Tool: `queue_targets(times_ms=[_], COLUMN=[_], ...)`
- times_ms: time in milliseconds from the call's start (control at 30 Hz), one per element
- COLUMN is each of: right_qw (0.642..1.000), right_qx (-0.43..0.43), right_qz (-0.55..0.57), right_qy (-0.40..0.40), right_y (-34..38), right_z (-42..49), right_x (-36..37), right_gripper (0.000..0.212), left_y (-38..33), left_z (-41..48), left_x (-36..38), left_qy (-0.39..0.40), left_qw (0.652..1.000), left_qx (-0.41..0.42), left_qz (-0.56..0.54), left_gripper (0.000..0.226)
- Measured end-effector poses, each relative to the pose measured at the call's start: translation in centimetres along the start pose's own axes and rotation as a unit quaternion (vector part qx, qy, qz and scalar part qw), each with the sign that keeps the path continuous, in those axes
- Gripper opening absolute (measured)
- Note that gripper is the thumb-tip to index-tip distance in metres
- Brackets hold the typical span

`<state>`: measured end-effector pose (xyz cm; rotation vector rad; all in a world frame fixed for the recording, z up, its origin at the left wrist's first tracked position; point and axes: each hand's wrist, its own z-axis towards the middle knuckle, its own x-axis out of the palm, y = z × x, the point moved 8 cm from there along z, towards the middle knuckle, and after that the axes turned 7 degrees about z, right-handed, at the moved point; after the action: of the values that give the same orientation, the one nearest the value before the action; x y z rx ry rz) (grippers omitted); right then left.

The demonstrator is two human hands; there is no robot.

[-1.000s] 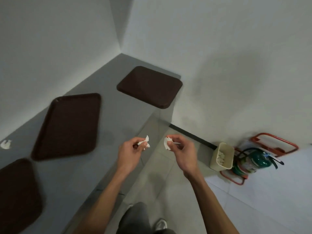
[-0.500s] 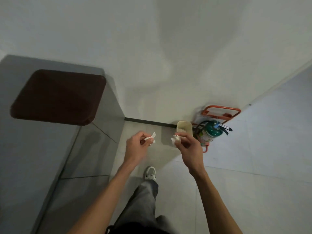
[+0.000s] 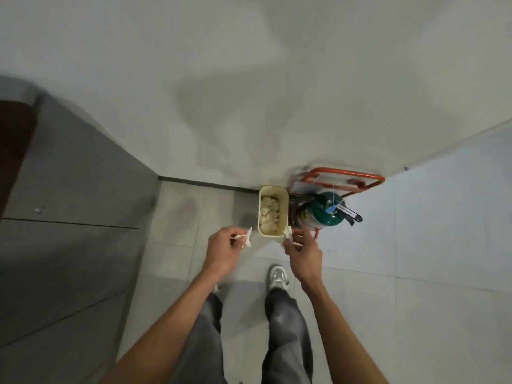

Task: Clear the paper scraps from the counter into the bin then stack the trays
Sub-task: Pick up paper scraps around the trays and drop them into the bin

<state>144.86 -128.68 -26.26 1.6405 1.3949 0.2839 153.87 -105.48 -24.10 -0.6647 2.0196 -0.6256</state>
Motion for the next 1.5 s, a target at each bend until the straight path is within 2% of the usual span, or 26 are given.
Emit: queue_targets(times_ms=[133, 267, 467, 533, 600, 667, 800, 1033, 1267, 1500], right_qw=[0.996, 0.982, 0.956, 0.949, 0.943, 0.941, 0.943, 0.931, 0.878, 0.83], right_qx=[0.007, 0.003, -0.03, -0.037, -0.044, -0.049, -0.066, -0.215, -0.374, -0.451], right_qz=[-0.07, -0.163, -0.261, -0.278, -0.287, -0.294, -0.289, -0.239, -0.23, -0.202], right_qy=[0.05, 0.1, 0.129, 0.146, 0.163, 0.161, 0.15, 0.173, 0.194, 0.261], right_y=[-5.9, -10.5, -13.8, -14.3, -14.8, -14.5, -11.3, -1.1, 10.0, 15.4], right_z=[8.6, 16.6, 25.7, 27.7, 29.3, 29.9, 27.4, 14.2, -6.6, -27.9], right_x=[1.3, 3.3, 6.9, 8.3, 9.5, 9.9, 9.9, 12.0, 14.8, 18.2], right_gripper=[0.017, 0.021, 0.025, 0.032, 0.039, 0.044, 0.043, 0.04, 0.046, 0.046], left_y=[2.0, 5.1, 8.6, 9.1, 9.4, 9.9, 10.3, 9.3, 10.3, 14.0], left_z=[5.4, 10.3, 17.3, 19.3, 20.6, 21.1, 19.5, 9.2, -10.1, -33.2], left_x=[6.8, 13.9, 22.3, 24.6, 26.2, 26.3, 22.7, 8.5, -8.5, -21.8], left_qy=[-0.03, -0.044, -0.035, 0.002, 0.048, 0.061, 0.026, -0.089, -0.24, -0.38], left_qw=[0.997, 0.992, 0.986, 0.986, 0.984, 0.983, 0.987, 0.989, 0.965, 0.918], left_qx=[-0.059, -0.112, -0.16, -0.167, -0.169, -0.171, -0.15, -0.092, -0.081, -0.109], left_qz=[-0.028, -0.036, -0.011, -0.015, 0.0, 0.022, 0.044, 0.079, 0.073, 0.045], left_gripper=[0.013, 0.015, 0.012, 0.02, 0.038, 0.045, 0.05, 0.048, 0.047, 0.042])
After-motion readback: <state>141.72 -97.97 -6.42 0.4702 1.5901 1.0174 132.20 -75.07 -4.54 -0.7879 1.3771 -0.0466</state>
